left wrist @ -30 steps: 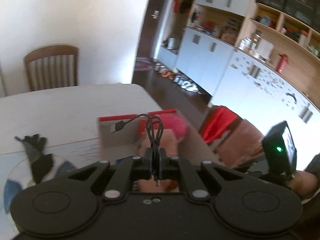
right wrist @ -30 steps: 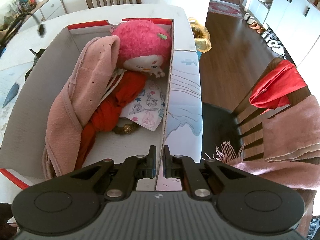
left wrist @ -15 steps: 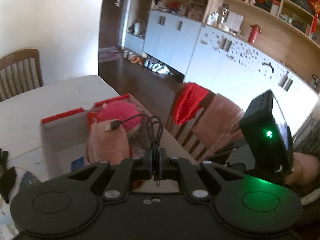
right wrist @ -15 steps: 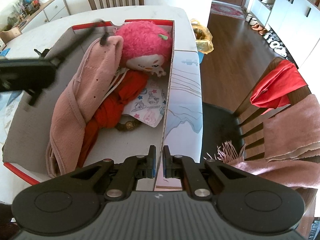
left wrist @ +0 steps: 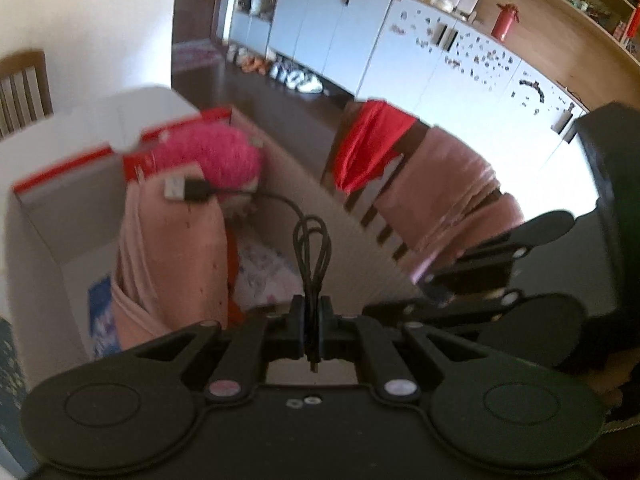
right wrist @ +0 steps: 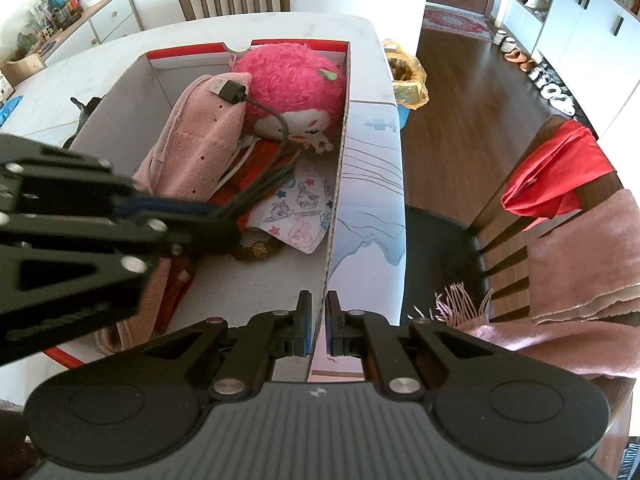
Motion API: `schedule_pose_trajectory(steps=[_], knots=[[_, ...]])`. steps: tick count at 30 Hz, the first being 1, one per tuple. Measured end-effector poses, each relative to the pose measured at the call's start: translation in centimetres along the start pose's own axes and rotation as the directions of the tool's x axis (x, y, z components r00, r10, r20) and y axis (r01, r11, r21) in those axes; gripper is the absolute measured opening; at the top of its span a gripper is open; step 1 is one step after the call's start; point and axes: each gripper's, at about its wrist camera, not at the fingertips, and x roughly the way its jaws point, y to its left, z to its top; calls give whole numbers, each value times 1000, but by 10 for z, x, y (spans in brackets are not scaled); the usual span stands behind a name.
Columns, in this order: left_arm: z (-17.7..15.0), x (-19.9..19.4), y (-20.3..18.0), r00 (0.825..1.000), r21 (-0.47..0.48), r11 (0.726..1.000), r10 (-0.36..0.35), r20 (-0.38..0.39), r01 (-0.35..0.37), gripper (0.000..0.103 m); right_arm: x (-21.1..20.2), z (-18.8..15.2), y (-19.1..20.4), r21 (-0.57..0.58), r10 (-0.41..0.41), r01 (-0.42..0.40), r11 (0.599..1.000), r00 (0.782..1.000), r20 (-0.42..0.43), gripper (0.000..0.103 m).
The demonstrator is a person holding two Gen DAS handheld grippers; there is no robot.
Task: Organize objects
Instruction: 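Carry the black cable with the left gripper into the box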
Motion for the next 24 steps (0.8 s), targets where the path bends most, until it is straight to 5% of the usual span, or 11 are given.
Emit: schedule_pose_trajectory(steps=[15, 24], knots=[[-17, 32, 10, 981, -30, 999, -44, -189, 39, 6, -1, 0, -1, 1, 0, 0, 1000, 1000, 0, 6], [-23, 27, 15, 980, -46, 998, -51, -190, 43, 30, -1, 0, -1, 1, 0, 0, 1000, 1000, 0, 6]])
